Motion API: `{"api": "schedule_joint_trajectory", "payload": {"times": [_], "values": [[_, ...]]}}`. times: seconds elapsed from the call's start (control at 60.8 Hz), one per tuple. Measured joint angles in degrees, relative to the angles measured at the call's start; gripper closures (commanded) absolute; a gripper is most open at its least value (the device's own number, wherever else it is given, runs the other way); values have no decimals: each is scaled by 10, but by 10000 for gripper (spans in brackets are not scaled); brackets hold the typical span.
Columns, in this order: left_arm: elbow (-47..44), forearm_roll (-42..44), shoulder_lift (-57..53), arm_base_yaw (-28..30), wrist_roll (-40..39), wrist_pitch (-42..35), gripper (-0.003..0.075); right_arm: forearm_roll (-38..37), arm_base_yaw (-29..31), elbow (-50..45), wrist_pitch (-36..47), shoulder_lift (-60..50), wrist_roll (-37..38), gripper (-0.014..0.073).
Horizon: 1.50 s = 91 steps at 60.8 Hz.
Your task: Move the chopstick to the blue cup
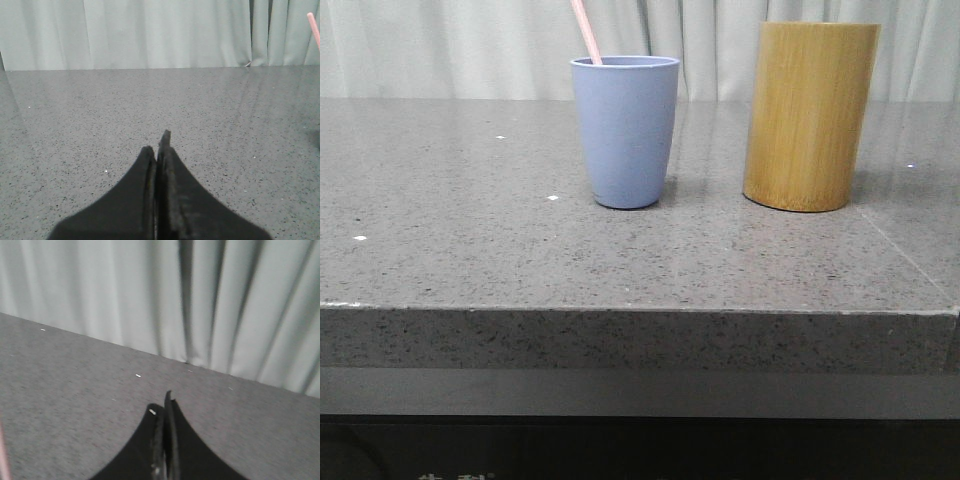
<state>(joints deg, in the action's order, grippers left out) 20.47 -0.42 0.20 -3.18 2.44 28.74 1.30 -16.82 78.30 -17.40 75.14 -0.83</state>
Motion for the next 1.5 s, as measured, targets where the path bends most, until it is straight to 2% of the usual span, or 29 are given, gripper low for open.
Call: {"api": "schedule_joint_trajectory", "payload": {"times": [0.164,0.345,0.97,1.184,1.496], "values": [[0,0,0,0,0,0,739,-8,88,-2,-90,-44,0,710],[0,0,0,0,0,0,739,-9,110,-65,-106,-113,0,710],[-4,0,0,0,0,0,739,-13,110,-498,58,-529,0,710],[-4,0,0,0,0,0,739,-13,110,-572,66,-641,0,710],[-4,0,0,0,0,0,739,-13,110,-582,77,-663,0,710]]}}
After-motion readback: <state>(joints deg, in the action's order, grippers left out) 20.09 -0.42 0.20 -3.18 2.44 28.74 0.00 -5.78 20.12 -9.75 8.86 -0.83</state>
